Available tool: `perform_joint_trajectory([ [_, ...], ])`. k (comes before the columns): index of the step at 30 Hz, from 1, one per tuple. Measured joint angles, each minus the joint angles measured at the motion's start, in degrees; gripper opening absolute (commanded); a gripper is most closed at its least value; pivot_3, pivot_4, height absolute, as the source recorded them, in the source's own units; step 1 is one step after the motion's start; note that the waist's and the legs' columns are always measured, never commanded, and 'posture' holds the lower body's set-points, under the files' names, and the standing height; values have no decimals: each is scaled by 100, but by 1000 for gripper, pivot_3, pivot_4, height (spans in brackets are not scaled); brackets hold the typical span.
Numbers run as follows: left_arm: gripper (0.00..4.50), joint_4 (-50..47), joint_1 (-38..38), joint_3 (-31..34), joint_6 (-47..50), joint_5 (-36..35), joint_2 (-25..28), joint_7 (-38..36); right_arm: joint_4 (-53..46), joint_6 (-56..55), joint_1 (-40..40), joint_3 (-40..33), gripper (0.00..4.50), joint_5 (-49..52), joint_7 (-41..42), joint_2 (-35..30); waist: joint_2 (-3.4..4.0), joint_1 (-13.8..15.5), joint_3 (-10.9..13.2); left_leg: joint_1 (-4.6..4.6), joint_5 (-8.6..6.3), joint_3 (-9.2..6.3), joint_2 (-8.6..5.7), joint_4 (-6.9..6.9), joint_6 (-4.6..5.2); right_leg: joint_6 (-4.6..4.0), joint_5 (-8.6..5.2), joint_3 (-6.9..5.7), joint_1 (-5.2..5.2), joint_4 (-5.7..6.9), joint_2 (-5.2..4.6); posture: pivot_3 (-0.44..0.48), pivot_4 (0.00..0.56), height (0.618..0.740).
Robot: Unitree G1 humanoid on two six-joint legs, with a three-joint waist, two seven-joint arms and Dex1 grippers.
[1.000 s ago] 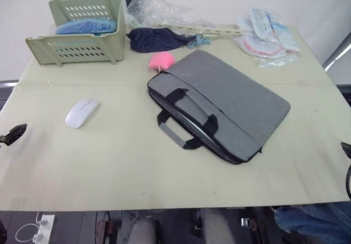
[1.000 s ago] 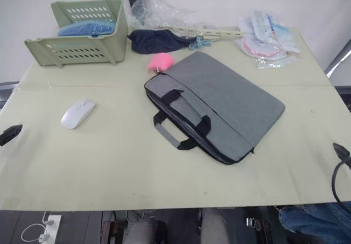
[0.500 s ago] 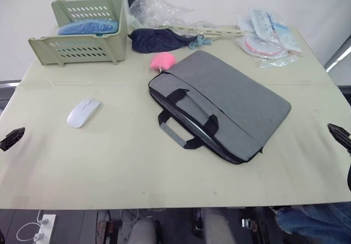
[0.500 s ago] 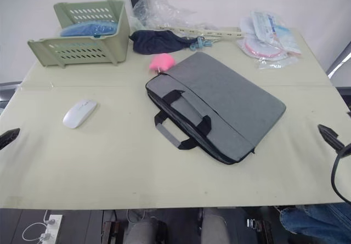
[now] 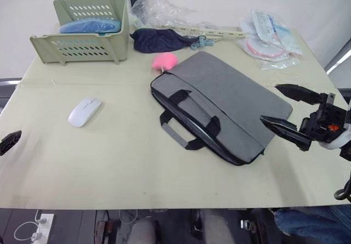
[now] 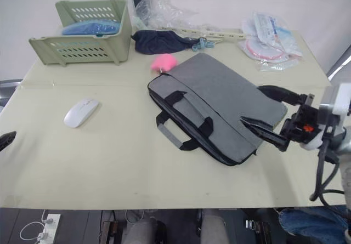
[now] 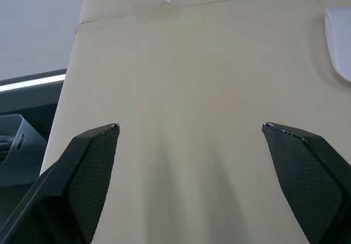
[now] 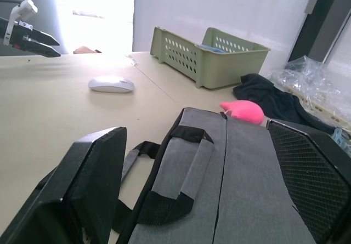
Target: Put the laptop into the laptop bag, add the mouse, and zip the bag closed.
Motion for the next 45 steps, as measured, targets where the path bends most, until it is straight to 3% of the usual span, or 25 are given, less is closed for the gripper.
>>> perform_joint_trajectory([
  [6, 4500, -67, 197, 83, 30, -136, -1, -196, 0, -29, -22, 0, 4467, -18, -8, 212, -5, -21, -3, 1, 0, 6, 1, 0, 0, 0, 0, -2, 0, 0, 2, 0, 150, 740],
  [16, 4500, -704, 159, 123, 327, -320, -30, -465, -229, -105, 734, -458, 4467, 53, 38, 320, -11, -27, -7, 5, 0, 10, 2, 0, -1, 0, 0, 0, 1, 1, 4, 0, 150, 740],
  [45, 4500, -487, 149, 163, 308, -322, -193, -691, -209, -266, 688, -673, 4467, 159, 45, 355, -15, -35, -9, 9, -1, 16, 4, 1, -1, 0, 0, 4, 1, 2, 6, 0, 150, 740],
])
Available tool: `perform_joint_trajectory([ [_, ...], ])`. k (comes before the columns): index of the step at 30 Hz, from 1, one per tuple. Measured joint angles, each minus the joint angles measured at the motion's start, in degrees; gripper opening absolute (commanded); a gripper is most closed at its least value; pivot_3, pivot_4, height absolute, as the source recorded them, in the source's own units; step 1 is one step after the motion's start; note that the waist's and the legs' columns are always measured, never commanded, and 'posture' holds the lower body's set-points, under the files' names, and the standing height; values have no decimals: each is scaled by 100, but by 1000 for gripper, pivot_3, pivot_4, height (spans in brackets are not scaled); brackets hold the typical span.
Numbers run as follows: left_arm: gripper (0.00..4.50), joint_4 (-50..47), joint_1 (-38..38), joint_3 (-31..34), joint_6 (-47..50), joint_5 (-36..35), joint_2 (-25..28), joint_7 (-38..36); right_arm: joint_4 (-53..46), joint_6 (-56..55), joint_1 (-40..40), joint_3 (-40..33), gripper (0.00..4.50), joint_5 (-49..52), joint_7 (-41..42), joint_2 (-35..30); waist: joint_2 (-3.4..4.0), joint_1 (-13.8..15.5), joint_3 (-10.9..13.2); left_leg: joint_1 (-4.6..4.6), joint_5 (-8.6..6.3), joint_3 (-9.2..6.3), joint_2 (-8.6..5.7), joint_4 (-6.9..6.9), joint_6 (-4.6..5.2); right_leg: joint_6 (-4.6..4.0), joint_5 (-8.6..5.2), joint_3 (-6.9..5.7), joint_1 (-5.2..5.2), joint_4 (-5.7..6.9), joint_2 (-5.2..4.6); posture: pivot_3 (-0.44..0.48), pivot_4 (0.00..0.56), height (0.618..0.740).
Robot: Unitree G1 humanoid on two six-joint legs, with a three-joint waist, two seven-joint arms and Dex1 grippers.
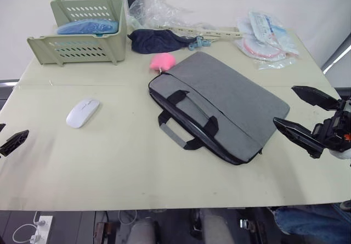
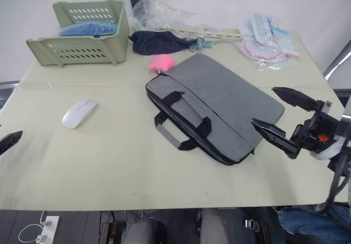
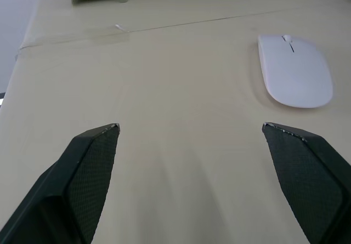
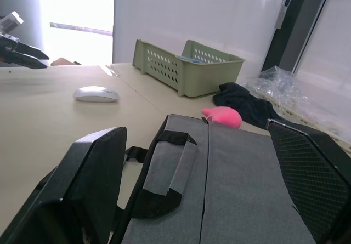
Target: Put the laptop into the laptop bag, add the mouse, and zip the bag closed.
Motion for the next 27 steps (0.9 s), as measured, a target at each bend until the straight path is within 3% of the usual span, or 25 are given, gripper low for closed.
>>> perform_joint_trajectory([
  [14, 4500, -517, -322, -277, 525, -53, 31, -810, 29, -7, -118, 1, 4467, -12, 0, -1, -1, 14, -1, -1, 0, 0, -1, 5, 0, 0, 0, 1, 0, 2, 1, 0, 150, 740],
  [27, 4500, -2230, -1630, -2067, 1669, 808, -137, -51, 24, 5, -98, -14, 4467, -54, -19, -9, -2, 75, -1, -1, 0, 4, -4, 10, 0, 0, 0, 8, 1, 3, 7, 0, 150, 740],
])
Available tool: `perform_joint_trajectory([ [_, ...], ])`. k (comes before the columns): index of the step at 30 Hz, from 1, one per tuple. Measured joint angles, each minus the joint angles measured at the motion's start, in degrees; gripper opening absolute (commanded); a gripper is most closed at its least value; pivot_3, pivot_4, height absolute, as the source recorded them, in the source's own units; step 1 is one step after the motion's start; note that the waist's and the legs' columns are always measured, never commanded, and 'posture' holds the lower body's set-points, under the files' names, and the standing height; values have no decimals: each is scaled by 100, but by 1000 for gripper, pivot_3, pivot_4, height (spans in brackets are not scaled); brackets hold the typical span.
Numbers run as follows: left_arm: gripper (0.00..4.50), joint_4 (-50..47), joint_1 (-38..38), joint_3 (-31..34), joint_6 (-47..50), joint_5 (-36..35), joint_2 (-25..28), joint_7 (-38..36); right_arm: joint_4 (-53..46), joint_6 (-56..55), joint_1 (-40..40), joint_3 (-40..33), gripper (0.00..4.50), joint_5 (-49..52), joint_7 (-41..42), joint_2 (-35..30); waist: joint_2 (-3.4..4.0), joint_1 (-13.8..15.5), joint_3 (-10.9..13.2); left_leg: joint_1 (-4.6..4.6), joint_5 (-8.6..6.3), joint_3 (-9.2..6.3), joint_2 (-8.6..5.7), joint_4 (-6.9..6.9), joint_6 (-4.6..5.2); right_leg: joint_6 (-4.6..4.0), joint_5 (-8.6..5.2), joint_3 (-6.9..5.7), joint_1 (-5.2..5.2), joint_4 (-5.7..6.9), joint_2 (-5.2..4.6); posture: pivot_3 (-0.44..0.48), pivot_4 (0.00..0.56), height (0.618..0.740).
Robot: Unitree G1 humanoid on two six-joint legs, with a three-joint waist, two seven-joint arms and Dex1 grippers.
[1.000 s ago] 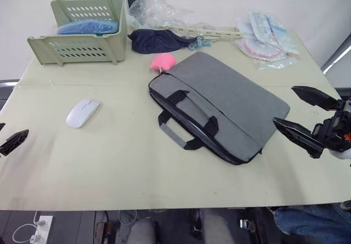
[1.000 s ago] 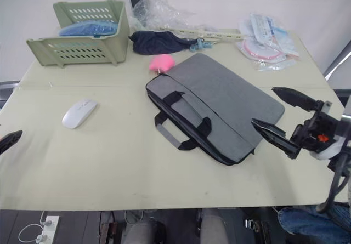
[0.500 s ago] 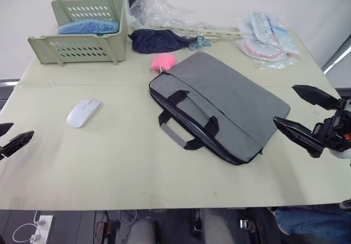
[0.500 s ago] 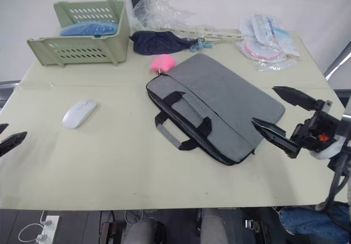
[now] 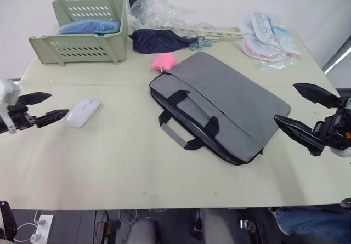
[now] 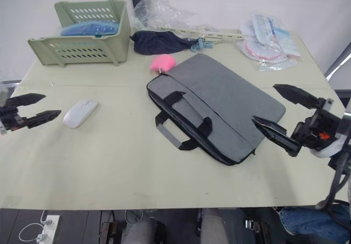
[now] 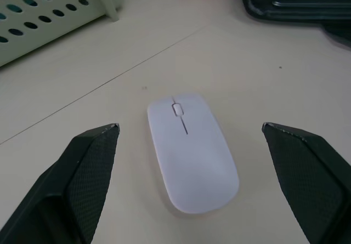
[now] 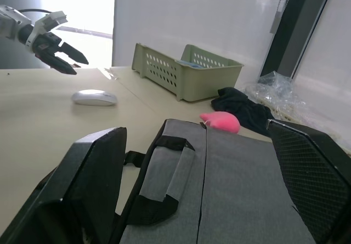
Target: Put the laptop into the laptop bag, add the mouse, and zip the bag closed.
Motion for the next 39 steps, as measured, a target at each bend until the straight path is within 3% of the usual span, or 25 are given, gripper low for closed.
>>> perform_joint_trajectory([
  [9, 4500, -278, -266, -788, 1069, 570, -375, 822, -40, 5, 3, 0, 4467, -27, -76, -1, -1, 58, 1, -3, 0, 2, 0, 9, 0, 0, 0, 6, 0, 0, 2, 0, 150, 740],
  [19, 4500, -519, -568, -881, 1673, 655, -983, 1375, -65, 15, 29, -1, 4467, -30, -121, -41, -2, 90, 1, -10, 0, -5, 0, 29, 0, 1, 0, 8, 3, 5, 2, 0, 150, 740],
  [28, 4500, -424, -772, -1039, 1675, 779, -1147, 1504, -81, 16, 51, -1, 4467, -29, -149, -44, -2, 81, 1, -10, 0, -4, 0, 32, 0, 1, 0, 9, 3, 5, 2, 0, 150, 740],
  [39, 4500, 82, -873, -1322, 754, 1135, -1185, 1319, -129, 16, 88, -1, 4467, -35, -148, -44, -3, 91, 0, -11, 0, -4, -1, 36, 0, 1, 0, 9, 3, 6, 1, 0, 150, 740],
])
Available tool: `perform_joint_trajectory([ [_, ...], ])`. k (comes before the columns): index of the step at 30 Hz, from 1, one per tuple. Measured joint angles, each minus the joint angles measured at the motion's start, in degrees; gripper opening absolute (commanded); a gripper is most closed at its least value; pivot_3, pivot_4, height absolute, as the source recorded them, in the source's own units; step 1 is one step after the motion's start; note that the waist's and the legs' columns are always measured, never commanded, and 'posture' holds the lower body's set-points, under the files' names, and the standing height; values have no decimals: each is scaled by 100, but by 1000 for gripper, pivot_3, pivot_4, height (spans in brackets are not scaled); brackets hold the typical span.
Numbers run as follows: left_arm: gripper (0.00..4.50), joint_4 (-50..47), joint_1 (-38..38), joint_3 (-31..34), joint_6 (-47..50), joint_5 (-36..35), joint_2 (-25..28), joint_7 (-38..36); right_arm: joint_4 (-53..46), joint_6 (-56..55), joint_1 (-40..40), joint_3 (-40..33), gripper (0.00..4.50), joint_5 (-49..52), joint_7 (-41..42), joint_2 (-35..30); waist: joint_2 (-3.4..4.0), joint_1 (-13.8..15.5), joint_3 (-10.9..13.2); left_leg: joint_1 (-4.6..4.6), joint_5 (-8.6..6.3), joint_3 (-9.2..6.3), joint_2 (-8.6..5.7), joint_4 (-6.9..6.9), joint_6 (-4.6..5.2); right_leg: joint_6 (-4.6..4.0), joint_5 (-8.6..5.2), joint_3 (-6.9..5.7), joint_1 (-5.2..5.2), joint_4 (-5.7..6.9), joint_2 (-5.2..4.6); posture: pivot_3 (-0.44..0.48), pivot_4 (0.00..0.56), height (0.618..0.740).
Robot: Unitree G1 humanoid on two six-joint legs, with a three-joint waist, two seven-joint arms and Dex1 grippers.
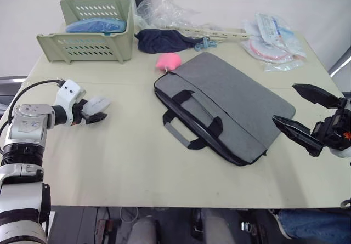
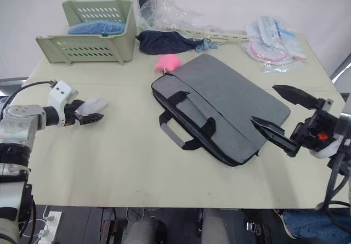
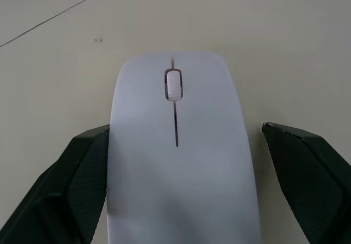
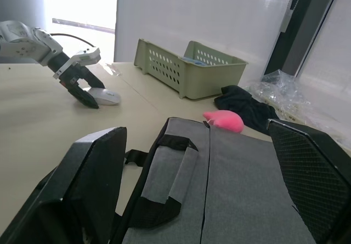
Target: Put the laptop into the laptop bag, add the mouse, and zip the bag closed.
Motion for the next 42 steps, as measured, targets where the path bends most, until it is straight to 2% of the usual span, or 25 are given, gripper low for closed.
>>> perform_joint_trajectory([
  [5, 4500, 408, -181, -4, -127, 49, 15, -129, 0, 0, 38, 0, 4467, -1, 0, -1, 0, -9, 0, 1, 0, 0, 0, 1, 0, 0, 0, 0, 0, 2, 0, 0, 150, 740],
  [8, 3694, 603, -249, 9, -202, 55, 18, -167, 0, -12, 64, 0, 4500, -17, 0, 0, 0, -11, 0, 2, 0, 0, 0, 2, 0, 0, 0, 1, 0, 4, 0, 0, 150, 740],
  [10, 2848, 611, -251, 20, -181, 49, 17, -162, 0, -15, 68, 0, 4500, -39, 0, 0, 0, -13, 0, 2, 0, 0, 1, 5, 0, 0, 0, 3, 0, 9, 0, 0, 150, 740],
  [18, 2852, 512, -96, 131, -66, -42, 124, -244, 1, -16, 103, -2, 4500, -53, -2, -2, 0, -29, 0, 6, 0, 2, 2, 6, 0, 0, 0, 10, 0, 16, 0, 0, 150, 740],
  [22, 2852, -11, 204, 363, 468, -335, 267, -557, 6, 208, 112, 15, 4500, -179, -164, -241, 0, -26, 0, 4, 0, 1, 3, 11, 1, 0, 0, 13, -2, 18, 0, 0, 150, 740],
  [24, 2852, -622, 502, 586, 800, -632, 309, -739, -14, 469, 129, 86, 4500, -349, -428, -397, 0, -22, 0, -1, -2, -4, 7, 22, 1, 0, 0, 16, -2, 21, -1, 0, 150, 740],
  [28, 2852, -2358, 1492, 1194, 1856, -1521, 417, -1035, -268, 923, 219, 547, 4500, -856, -1001, -559, 0, -20, 0, -6, -8, -15, 8, 32, -1, 0, 0, 31, -5, 26, -2, 0, 150, 740],
  [33, 2852, -3403, 2039, 1532, 2184, -2147, 205, -991, -428, 1392, -465, 1385, 4500, -986, -1356, -583, 0, -11, 0, -3, -7, -31, 10, 48, -2, -1, 0, 49, -3, 33, -2, 0, 150, 740],
  [37, 2852, -4062, 2241, 1621, 2200, -2500, 105, -983, -838, 1693, -592, 2014, 4500, -1190, -1716, -532, 0, 2, 0, -5, -11, -32, 10, 43, -8, -2, -1, 44, -5, 32, 1, 0, 150, 740],
  [42, 2852, -4660, 2441, 1608, 2332, -2740, -46, -814, -1054, 2030, -895, 2826, 4500, -1660, -2644, 204, 1, -26, 0, -5, -12, -27, 10, 42, -9, -2, -1, 47, -6, 29, 4, 0, 150, 740],
])
